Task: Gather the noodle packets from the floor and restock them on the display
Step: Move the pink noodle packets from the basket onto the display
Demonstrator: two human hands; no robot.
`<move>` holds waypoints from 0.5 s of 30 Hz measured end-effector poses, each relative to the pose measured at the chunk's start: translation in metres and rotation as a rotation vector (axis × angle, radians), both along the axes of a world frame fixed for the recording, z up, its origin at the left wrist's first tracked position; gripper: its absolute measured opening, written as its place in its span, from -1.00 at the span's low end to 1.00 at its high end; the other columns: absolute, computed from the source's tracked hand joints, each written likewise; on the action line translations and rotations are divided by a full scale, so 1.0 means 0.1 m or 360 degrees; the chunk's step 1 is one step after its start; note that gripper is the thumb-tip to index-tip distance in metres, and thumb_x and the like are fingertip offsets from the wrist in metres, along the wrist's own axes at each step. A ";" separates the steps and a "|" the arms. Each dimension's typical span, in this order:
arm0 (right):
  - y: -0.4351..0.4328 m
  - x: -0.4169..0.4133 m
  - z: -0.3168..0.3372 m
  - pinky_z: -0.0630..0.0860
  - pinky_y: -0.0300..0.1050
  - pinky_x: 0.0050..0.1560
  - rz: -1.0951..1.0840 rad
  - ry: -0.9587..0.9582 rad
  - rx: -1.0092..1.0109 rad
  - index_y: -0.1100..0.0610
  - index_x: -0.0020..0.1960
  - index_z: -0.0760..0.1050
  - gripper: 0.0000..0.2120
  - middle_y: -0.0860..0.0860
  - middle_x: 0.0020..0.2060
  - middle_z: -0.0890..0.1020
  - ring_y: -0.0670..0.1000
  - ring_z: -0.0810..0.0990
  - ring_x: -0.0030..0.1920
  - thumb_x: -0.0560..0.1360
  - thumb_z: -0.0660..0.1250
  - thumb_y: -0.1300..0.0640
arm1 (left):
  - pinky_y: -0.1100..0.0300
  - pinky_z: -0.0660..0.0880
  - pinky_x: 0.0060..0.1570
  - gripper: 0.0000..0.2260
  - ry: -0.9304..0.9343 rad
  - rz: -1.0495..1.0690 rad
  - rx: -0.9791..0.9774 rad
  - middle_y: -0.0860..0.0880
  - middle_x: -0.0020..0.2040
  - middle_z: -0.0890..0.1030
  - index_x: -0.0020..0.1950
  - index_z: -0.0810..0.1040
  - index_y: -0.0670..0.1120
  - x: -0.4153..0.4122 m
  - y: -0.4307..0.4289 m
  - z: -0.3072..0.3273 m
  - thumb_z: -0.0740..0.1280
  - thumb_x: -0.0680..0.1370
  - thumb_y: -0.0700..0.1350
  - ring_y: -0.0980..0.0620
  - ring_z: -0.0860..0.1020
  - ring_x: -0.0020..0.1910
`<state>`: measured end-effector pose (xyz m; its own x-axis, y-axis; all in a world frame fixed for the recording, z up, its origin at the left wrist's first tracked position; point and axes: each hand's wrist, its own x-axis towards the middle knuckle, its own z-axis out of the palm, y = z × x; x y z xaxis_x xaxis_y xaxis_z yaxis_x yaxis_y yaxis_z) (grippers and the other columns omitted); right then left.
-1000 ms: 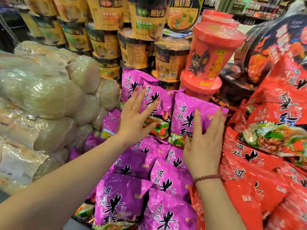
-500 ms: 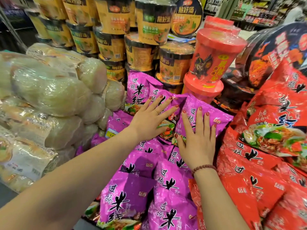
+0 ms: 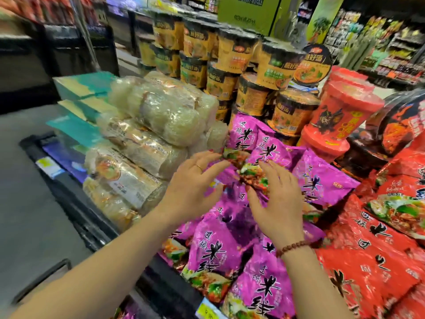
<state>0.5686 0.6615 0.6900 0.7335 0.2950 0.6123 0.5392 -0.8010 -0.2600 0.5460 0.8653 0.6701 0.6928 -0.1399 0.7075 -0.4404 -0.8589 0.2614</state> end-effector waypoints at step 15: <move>1.67 -1.77 -0.78 0.43 0.10 0.25 0.0904 0.0467 -0.0203 0.10 0.31 0.46 -0.52 0.04 0.24 0.53 0.11 0.48 0.27 0.45 0.30 -0.08 | 0.04 0.46 0.15 -0.62 0.0421 0.0896 -0.0180 -0.11 0.11 0.60 0.21 0.60 -0.15 -2.83 1.70 -0.81 0.32 0.47 0.01 -0.12 0.50 0.15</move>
